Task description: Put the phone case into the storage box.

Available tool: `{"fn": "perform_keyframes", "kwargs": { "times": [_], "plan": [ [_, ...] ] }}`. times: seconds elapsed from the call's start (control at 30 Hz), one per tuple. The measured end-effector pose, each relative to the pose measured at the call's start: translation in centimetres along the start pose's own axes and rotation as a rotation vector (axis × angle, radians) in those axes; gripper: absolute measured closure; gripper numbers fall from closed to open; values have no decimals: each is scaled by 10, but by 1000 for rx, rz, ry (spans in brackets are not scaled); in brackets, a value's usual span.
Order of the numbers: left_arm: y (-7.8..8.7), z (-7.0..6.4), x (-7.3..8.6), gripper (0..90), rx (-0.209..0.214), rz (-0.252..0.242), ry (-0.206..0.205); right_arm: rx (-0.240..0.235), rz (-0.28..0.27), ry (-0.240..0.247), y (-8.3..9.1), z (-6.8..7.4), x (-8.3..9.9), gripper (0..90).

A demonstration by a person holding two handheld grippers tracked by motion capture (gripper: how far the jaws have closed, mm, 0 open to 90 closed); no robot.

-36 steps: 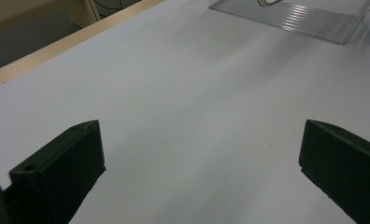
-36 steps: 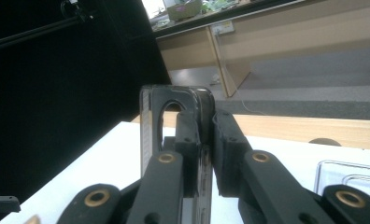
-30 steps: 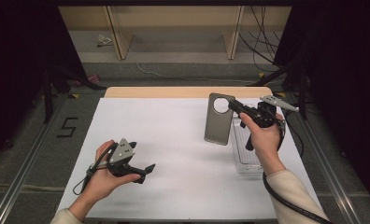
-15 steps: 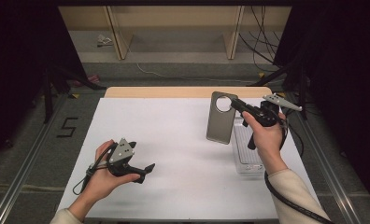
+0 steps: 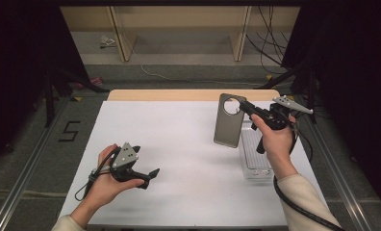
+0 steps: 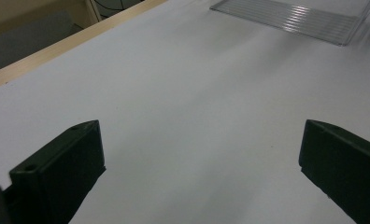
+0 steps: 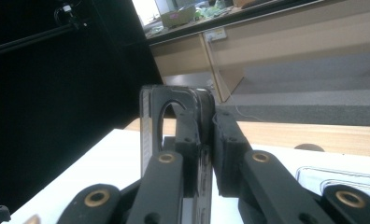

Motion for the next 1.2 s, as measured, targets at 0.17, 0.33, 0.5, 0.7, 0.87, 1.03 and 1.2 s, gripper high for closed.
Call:
{"fn": "perform_keyframes", "kwargs": {
  "times": [0.17,0.33,0.5,0.7,0.87,1.03,1.2],
  "plan": [
    [1,1,-1,0,-1,-4,3,7,-10,-2,3,-3,-3,826],
    [0,1,-1,0,-1,-3,3,14,-17,-5,5,-6,-6,826],
    [0,1,0,0,0,-3,3,23,-22,-7,7,-10,-7,825],
    [1,1,-1,0,-2,-7,4,31,-31,-15,9,-14,-9,826],
    [1,1,-1,0,-3,-5,3,35,-31,-21,11,-18,-10,825],
    [1,2,-1,0,-5,-5,4,49,-41,-28,14,-23,-12,825],
    [1,2,-1,0,-5,-6,5,57,-46,-33,16,-27,-13,825]
  ]
}}
Point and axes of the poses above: each handheld gripper's, and its own axes: y roughly backward along the jaws, x roughly out of its underside, z roughly to its left, the point moved 5 cm from there along -y, roughly forward along the jaws, and after that the axes turned 1 degree about y, right-handed, at the moved point
